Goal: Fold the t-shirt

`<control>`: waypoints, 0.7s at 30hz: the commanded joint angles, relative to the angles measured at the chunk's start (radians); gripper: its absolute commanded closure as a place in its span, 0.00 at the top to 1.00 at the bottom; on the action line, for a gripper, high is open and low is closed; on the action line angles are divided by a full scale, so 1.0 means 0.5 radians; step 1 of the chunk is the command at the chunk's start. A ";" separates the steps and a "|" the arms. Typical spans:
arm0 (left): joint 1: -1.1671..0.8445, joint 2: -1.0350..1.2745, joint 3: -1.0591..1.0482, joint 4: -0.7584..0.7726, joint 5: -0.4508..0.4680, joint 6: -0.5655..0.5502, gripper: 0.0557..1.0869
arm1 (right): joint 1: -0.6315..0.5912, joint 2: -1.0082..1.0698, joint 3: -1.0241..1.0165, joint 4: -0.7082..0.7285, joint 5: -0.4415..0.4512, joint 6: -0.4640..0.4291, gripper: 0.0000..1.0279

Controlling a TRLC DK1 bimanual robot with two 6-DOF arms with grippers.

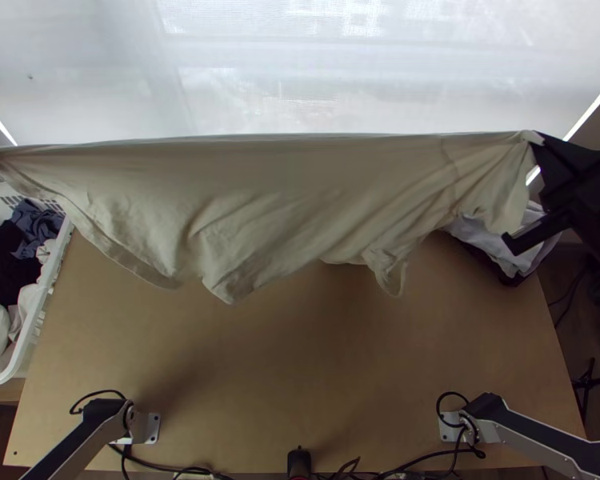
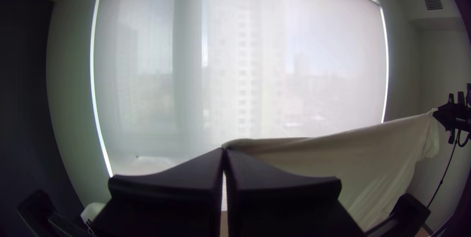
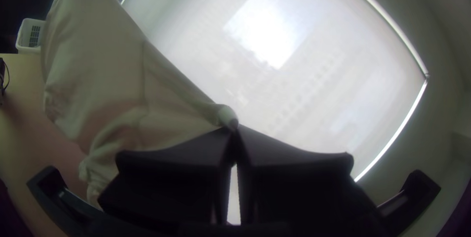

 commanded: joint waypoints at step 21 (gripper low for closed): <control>0.008 -0.463 0.183 -0.631 0.316 0.265 0.03 | -0.003 -0.556 0.031 -0.401 -0.059 0.058 0.03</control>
